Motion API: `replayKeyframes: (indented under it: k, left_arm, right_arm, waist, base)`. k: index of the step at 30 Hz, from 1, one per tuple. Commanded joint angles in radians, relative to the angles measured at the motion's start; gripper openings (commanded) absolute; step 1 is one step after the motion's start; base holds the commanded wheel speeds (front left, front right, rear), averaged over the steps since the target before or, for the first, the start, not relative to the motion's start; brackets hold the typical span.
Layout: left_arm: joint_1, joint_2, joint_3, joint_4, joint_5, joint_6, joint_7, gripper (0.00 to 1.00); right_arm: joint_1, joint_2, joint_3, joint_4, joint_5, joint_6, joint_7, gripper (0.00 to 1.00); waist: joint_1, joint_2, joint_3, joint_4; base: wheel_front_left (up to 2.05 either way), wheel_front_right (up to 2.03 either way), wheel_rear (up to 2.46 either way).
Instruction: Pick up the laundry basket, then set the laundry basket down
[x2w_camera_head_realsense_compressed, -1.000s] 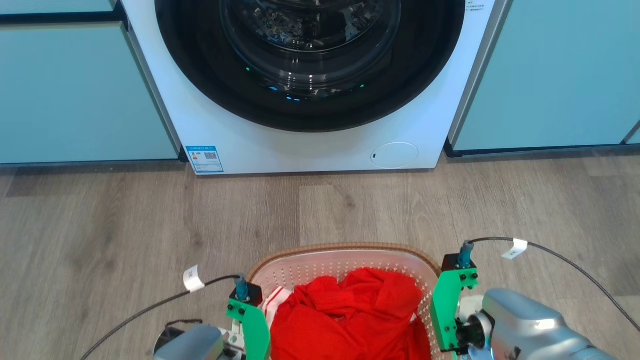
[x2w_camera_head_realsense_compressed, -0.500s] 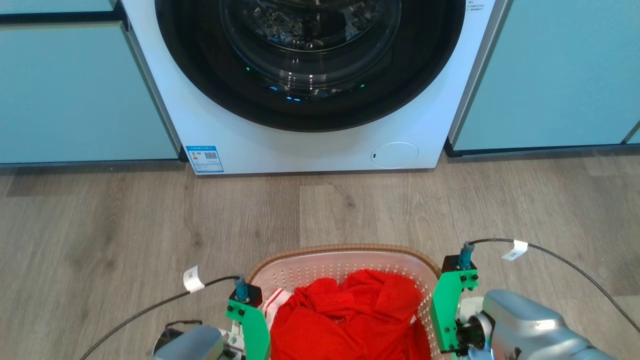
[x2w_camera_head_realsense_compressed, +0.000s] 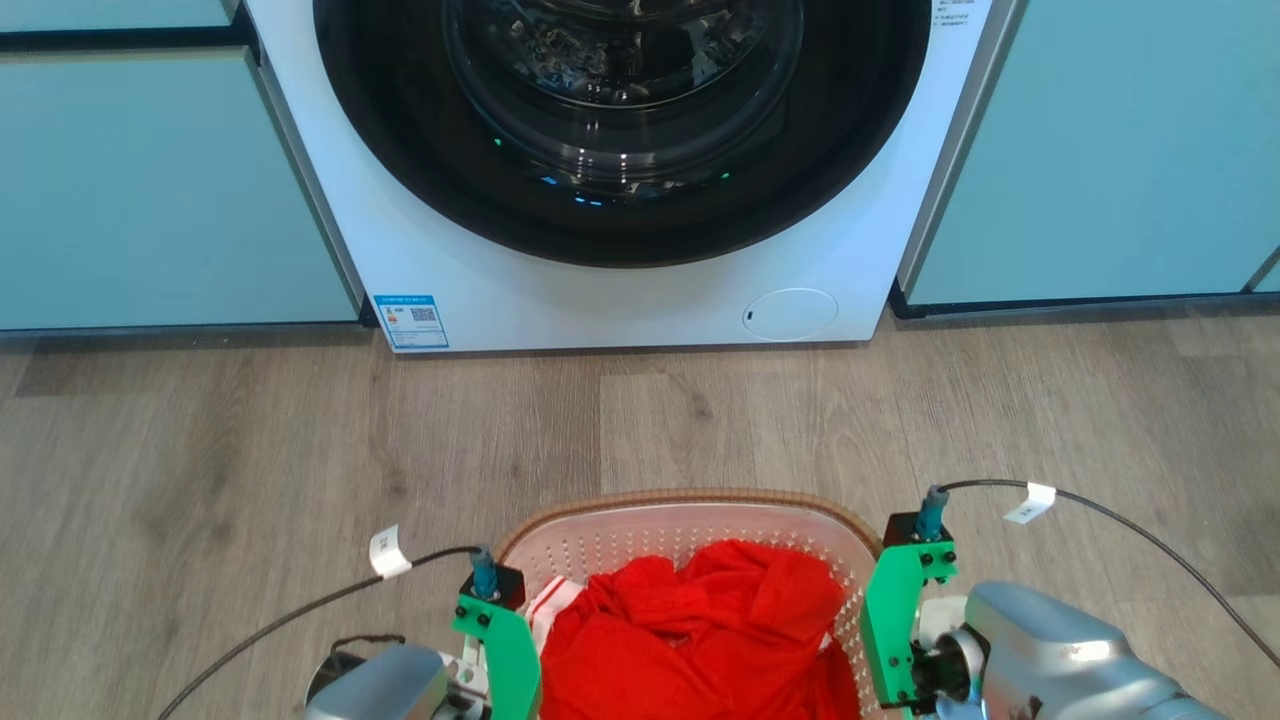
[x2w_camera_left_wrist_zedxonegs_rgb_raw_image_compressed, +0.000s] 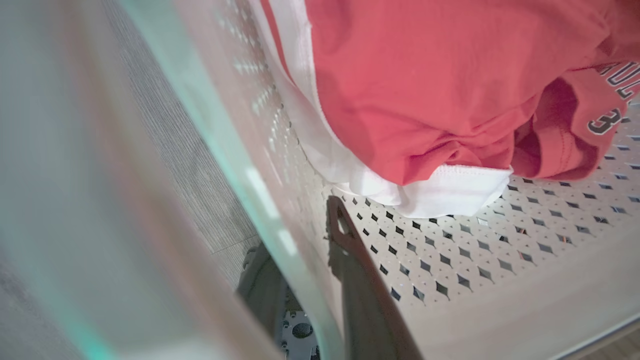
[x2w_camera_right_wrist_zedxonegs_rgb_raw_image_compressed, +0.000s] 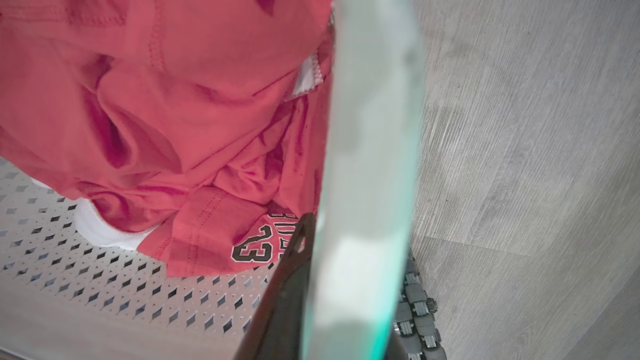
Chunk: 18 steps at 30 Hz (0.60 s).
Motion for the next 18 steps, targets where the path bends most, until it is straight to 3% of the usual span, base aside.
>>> replayKeyframes:
  k: [1,18]
  left_arm:
    - [-0.065,0.004,0.001,-0.022,0.009,-0.007,0.004,0.00]
    - [-0.070,0.007,0.001,-0.031,0.013,-0.007,0.007,0.00]
  right_arm:
    - [-0.036,0.002,-0.001,-0.019,0.000,0.003,-0.016,0.00]
    - [-0.039,-0.002,0.011,-0.021,0.008,0.003,-0.013,0.00]
  waist:
    - [0.0001,0.0000,-0.001,0.000]
    - [0.0001,0.0000,-0.002,-0.003]
  base:
    - [0.00,0.00,0.00]
    - [0.00,0.00,0.00]
